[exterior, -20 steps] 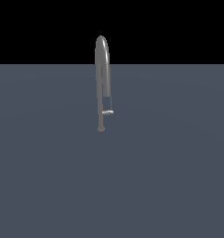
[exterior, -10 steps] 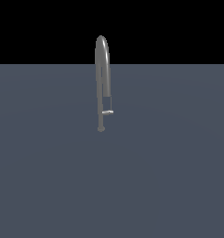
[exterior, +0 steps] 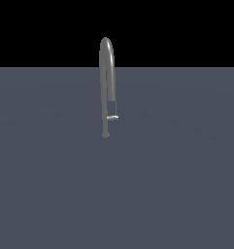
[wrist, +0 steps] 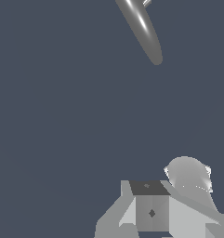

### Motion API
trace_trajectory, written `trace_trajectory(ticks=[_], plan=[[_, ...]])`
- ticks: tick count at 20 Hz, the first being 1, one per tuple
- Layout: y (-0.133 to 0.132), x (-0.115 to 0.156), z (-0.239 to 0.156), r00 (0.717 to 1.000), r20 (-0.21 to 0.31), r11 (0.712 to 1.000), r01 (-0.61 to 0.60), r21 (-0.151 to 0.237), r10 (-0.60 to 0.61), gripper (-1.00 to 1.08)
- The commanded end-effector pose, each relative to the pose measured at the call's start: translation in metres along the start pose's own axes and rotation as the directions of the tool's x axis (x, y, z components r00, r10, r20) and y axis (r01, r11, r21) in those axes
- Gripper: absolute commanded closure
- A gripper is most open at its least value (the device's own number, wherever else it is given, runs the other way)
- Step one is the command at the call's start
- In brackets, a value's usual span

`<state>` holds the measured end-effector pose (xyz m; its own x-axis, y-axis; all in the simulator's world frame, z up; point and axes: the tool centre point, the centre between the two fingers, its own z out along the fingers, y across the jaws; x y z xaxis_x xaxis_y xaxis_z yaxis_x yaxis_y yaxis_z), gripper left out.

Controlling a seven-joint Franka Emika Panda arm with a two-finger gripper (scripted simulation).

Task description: Turn on the faucet by rotating a designated handle.

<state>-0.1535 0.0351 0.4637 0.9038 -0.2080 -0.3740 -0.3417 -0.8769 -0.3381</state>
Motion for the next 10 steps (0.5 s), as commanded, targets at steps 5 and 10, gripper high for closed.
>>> trace_trajectory(ticks=[5,10], plan=[[-0.014,0.040,-0.004,0.989,0.104,0.985,-0.119,0.126,0.106,1.08],[-0.021,0.073,-0.006,0.967,0.187,0.956,-0.213,0.204,0.175,1.08]])
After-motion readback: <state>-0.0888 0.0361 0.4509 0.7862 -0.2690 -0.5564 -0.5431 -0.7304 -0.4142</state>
